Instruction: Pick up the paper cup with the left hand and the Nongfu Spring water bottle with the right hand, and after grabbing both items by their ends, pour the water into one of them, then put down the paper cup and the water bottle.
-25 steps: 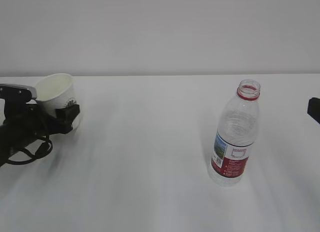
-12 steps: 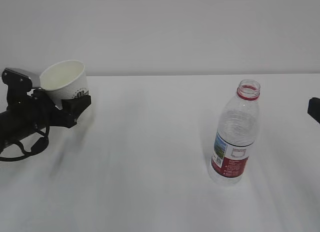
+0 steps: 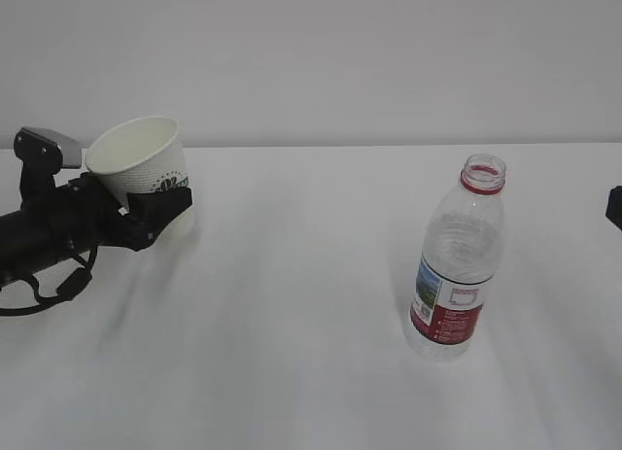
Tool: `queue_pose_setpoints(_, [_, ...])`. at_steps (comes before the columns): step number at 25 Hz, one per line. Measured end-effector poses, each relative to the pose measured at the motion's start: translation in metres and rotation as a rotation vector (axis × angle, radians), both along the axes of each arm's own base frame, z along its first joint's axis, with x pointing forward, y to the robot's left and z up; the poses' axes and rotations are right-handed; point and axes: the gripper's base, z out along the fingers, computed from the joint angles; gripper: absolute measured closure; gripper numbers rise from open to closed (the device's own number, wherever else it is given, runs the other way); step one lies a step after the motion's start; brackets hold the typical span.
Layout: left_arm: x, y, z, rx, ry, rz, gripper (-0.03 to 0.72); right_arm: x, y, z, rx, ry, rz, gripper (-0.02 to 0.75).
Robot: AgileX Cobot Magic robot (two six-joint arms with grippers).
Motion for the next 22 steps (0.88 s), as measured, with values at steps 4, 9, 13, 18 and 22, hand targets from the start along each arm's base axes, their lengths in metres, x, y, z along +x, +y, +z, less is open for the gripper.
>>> queue_pose_setpoints(4, [-0.001,-0.001,0.009,0.003,-0.019,-0.015,0.156,0.000,-0.001,0.000,-0.001,0.004,-0.014,0.150])
queue_pose_setpoints(9, [-0.003,-0.003,0.017,0.011,-0.020,-0.042,0.156,0.002,-0.007,-0.001,-0.011,0.020,-0.076,0.151])
queue_pose_setpoints(13, [-0.005,-0.005,0.022,0.028,-0.017,-0.077,0.156,0.003,-0.009,0.003,-0.001,0.014,-0.108,0.151])
queue_pose_setpoints(18, [-0.008,-0.006,0.023,0.040,-0.006,-0.107,0.156,0.004,-0.011,0.005,0.039,0.027,-0.145,0.150])
queue_pose_setpoints(22, [-0.009,-0.007,0.028,0.037,-0.014,-0.119,0.156,0.005,-0.013,0.004,0.095,0.048,-0.181,0.151])
